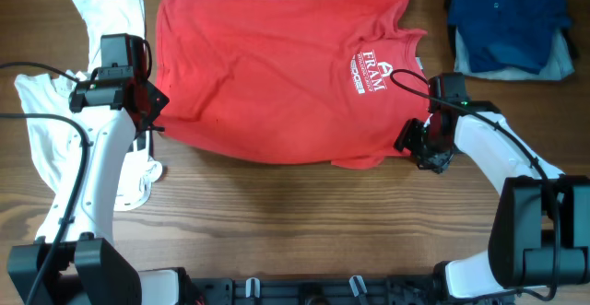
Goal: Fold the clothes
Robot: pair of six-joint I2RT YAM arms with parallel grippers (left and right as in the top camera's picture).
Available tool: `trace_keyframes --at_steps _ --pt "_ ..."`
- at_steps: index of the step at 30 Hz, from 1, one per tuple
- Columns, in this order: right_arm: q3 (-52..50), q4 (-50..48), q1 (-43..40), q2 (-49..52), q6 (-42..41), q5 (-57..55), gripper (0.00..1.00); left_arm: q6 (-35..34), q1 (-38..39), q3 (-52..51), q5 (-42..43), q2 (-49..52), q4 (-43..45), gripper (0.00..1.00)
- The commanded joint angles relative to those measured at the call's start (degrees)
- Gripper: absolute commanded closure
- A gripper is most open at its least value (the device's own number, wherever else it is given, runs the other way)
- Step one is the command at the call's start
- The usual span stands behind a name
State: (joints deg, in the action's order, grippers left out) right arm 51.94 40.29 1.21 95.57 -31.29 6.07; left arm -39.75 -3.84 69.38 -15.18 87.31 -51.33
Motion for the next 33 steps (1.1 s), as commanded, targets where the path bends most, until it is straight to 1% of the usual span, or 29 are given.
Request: trace_keyframes --at_steps 1,4,5,6,7,8,13,16,21,23,26,29,33 --pt "-1.75 -5.86 0.22 -0.15 -0.81 -3.41 0.43 0.52 -0.20 0.37 -1.40 -0.22 0.17 0.96" --pt "-1.86 -10.32 0.22 -0.17 -0.61 -3.87 0.57 0.55 -0.20 0.37 -1.44 -0.22 0.35 0.96" --pt "-1.86 -11.15 0.22 -0.17 -0.57 -3.76 0.67 0.52 -0.20 0.37 -1.55 -0.22 0.37 0.96" --pt "-1.84 -11.50 0.22 -0.17 -0.26 -3.76 0.82 0.55 -0.20 0.37 -1.95 -0.22 0.31 0.96" --pt "-1.79 -11.37 0.22 -0.20 -0.07 -3.82 0.93 0.55 -0.20 0.37 -2.08 -0.22 0.28 0.96" --pt "-1.75 -10.86 0.22 -0.26 0.24 -3.82 0.96 0.52 -0.20 0.37 -2.08 -0.22 0.28 0.96" --pt "-1.75 -4.85 0.11 -3.65 0.52 -4.22 0.95 0.57 -0.20 0.37 -2.78 -0.22 -0.07 0.96" --pt "-1.64 0.07 -0.02 -9.42 2.27 -4.20 0.96 0.57 -0.20 0.37 -2.75 -0.22 -0.59 0.96" --pt "0.57 4.15 -0.02 -19.78 7.45 -4.20 0.96 0.57 -0.20 0.37 -3.13 -0.22 -1.16 0.96" --pt "1.66 3.21 -0.11 -22.14 8.02 -4.17 0.96 0.57 -0.20 0.37 -3.13 -0.22 -1.14 0.96" --pt "1.75 -0.59 -0.11 -21.38 8.02 -3.87 0.96 0.57 -0.20 0.37 -3.13 -0.22 -1.22 0.96" --pt "1.75 -5.84 -0.09 -16.92 8.96 -0.76 0.96 0.55 -0.20 0.37 -3.10 -0.22 -1.38 0.96" --pt "1.75 -15.04 -0.09 -7.56 10.16 5.73 0.96 0.57 -0.20 0.37 -3.13 -0.22 -1.44 0.96"
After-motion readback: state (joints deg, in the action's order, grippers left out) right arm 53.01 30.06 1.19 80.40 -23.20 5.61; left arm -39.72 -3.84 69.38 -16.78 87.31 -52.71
